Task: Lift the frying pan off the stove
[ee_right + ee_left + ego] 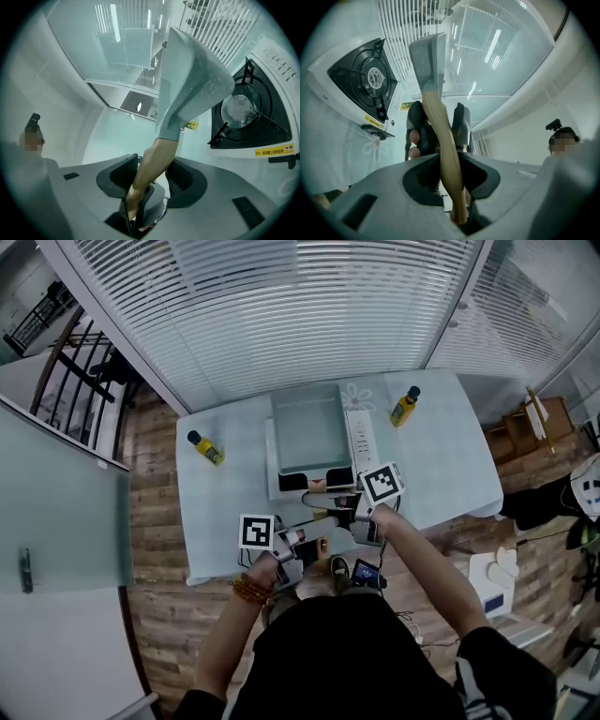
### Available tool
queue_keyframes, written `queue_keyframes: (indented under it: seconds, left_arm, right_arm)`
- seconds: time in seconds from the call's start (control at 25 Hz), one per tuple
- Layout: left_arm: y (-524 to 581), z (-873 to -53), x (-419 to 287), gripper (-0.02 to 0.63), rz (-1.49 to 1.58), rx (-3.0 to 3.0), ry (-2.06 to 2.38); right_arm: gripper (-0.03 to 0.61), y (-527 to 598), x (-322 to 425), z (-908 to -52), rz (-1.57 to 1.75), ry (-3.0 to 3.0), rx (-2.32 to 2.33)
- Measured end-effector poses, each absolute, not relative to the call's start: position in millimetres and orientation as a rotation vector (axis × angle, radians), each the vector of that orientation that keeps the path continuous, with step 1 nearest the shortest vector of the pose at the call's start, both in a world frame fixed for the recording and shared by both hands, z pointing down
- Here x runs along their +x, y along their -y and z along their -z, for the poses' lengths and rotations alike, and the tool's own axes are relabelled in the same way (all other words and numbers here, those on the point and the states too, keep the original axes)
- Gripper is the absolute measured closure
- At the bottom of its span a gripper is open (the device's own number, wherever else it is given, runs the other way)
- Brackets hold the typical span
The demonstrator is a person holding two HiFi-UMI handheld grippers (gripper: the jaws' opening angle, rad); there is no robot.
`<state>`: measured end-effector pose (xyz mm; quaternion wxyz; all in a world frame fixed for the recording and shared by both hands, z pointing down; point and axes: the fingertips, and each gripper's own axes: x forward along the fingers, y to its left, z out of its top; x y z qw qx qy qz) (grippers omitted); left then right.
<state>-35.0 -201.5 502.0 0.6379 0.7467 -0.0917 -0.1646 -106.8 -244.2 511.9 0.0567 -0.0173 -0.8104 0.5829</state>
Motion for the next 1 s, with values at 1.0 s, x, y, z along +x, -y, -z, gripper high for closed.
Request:
queue_keyframes:
  seconds: [1.0]
  left_arm:
    - [194,-429,-19,0.522,0.299,1.881,0.11]
  right_arm:
    - [0.387,239,-96,-429,-1.553,2.617,-0.156]
